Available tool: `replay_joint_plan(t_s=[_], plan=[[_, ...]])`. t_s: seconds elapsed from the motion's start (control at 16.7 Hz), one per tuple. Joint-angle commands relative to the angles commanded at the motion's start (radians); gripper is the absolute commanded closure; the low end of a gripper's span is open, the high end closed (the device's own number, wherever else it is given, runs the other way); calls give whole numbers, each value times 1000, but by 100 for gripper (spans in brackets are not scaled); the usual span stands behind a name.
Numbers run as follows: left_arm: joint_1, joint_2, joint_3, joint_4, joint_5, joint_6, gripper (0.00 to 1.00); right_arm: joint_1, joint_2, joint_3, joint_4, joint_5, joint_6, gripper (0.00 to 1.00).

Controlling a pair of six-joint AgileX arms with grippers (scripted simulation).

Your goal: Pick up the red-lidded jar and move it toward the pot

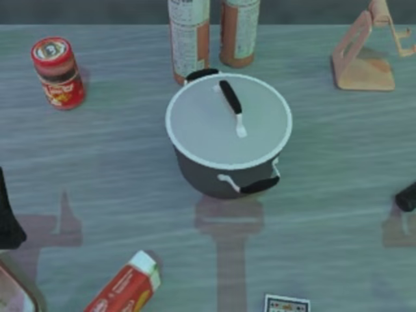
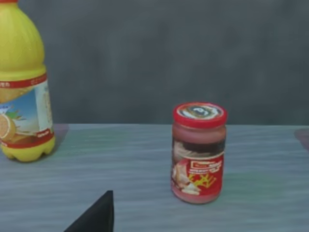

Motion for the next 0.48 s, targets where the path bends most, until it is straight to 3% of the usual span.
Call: replay_joint_plan(t_s=[0.48], plan=[[-10,162,152,-93,34,34,0,0,0,0,0,0,0,0]])
